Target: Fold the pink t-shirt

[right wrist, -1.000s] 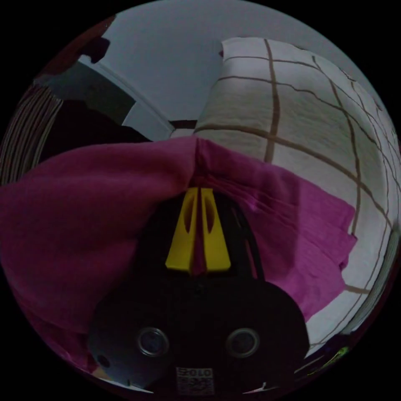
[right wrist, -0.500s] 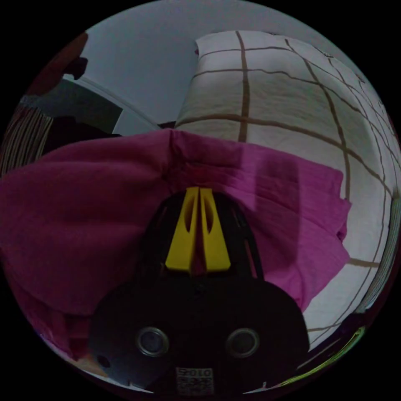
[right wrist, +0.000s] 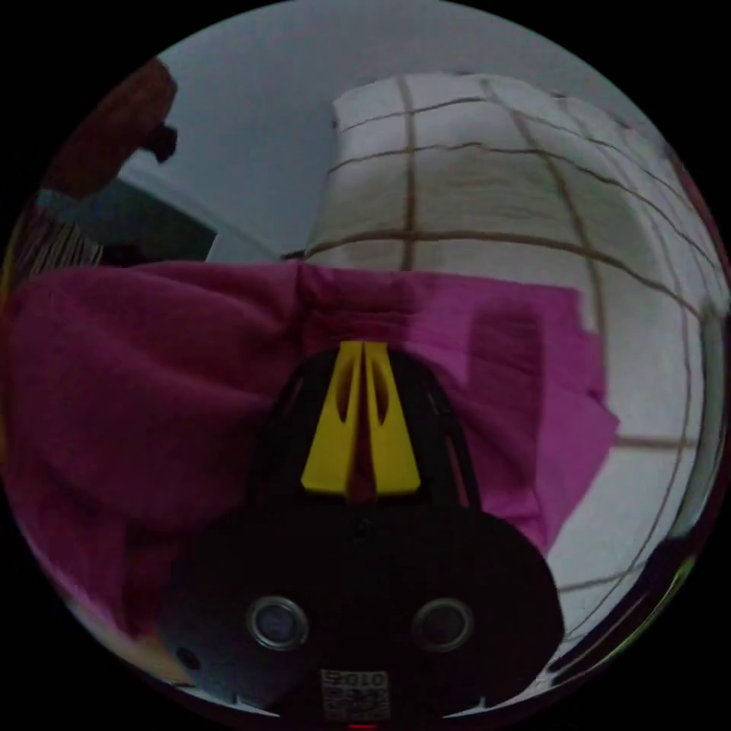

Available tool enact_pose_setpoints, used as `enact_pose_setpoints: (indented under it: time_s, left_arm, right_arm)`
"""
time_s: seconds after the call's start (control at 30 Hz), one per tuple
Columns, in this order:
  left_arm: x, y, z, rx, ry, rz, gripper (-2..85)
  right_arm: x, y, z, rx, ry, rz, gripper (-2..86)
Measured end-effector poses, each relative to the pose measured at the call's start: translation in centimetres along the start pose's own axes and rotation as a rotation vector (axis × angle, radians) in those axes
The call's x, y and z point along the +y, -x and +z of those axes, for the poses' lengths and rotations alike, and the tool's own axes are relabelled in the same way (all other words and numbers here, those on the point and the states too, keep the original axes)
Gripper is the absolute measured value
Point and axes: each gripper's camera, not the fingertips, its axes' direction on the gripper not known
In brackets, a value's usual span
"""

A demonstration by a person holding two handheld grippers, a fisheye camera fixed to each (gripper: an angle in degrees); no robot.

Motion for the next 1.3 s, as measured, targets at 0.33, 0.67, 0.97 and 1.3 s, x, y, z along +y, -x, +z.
enact_pose_setpoints:
  time_s: [0.33,0.67,0.97,1.3]
  left_arm:
    - [2.2,14.0,5.2,-0.010,0.034,-0.124,0.3]
    - [7.8,23.4,11.4,0.096,0.039,-0.393,0.4]
    - [6.0,23.6,10.5,0.147,-0.089,-0.248,0.5]
    - [7.5,29.4,15.4,0.147,-0.047,-0.458,0.6]
  right_arm:
    - [20.3,-1.6,-8.1,0.223,-0.214,0.456,6.8]
    - [25.3,-2.0,-7.0,0.183,-0.133,0.340,9.8]
    - [29.0,-3.0,-7.1,0.136,0.004,0.220,5.4]
    - [38.3,-8.8,-13.7,0.136,-0.180,0.591,4.0]
